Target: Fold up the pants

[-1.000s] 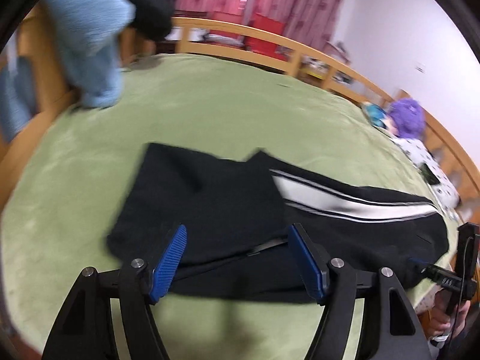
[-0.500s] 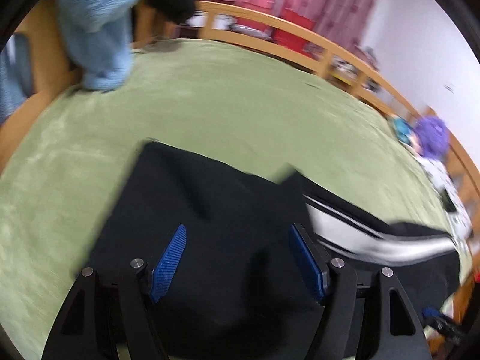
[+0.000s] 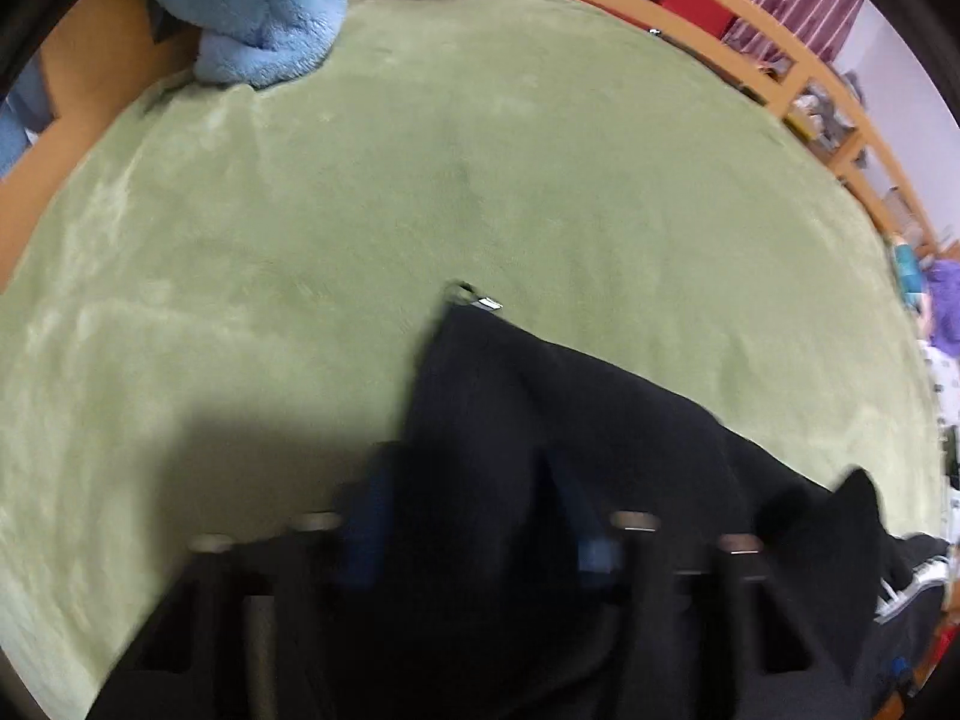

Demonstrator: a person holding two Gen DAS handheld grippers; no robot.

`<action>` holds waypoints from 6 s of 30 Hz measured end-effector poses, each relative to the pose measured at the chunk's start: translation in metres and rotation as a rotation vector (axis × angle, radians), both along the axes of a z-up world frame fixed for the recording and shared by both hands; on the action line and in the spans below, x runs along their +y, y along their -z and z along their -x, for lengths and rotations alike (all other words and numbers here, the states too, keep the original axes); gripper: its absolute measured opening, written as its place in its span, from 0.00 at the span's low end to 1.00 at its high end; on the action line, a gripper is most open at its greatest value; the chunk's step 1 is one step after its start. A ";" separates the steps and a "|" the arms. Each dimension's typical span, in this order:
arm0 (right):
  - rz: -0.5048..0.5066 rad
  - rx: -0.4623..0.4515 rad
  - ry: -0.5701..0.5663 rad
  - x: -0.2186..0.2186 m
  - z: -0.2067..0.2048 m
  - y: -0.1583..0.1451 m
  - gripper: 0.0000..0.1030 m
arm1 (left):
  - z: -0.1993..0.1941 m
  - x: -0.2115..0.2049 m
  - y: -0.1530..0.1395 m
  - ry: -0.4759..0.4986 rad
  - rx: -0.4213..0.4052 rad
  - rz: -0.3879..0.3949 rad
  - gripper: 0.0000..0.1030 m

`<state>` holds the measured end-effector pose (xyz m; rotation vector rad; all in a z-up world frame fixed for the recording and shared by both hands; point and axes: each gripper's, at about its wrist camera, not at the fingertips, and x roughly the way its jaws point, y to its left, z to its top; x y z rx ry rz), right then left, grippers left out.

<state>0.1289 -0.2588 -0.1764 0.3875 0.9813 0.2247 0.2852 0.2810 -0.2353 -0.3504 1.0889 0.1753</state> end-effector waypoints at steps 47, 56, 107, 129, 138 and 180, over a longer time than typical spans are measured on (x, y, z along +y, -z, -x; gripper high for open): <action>0.010 -0.053 -0.094 0.005 0.054 -0.001 0.58 | 0.058 -0.046 -0.131 -0.060 -0.323 -0.109 0.49; 0.012 -0.055 -0.127 0.016 0.056 0.000 0.58 | 0.115 -0.080 -0.118 0.047 -0.308 -0.060 0.69; 0.251 -0.180 0.283 -0.106 0.113 -0.016 0.73 | 0.195 -0.054 -0.031 -0.192 -0.181 0.067 0.62; -0.320 -0.163 0.740 -0.333 0.031 0.066 0.24 | 0.210 -0.123 -0.020 -0.168 -0.097 0.028 0.62; -0.021 -0.288 0.439 -0.349 0.009 -0.023 0.33 | 0.228 -0.123 -0.046 -0.143 -0.194 -0.024 0.62; 0.159 -0.038 0.099 -0.060 0.021 0.003 0.63 | 0.189 0.039 0.026 -0.358 -0.339 0.479 0.56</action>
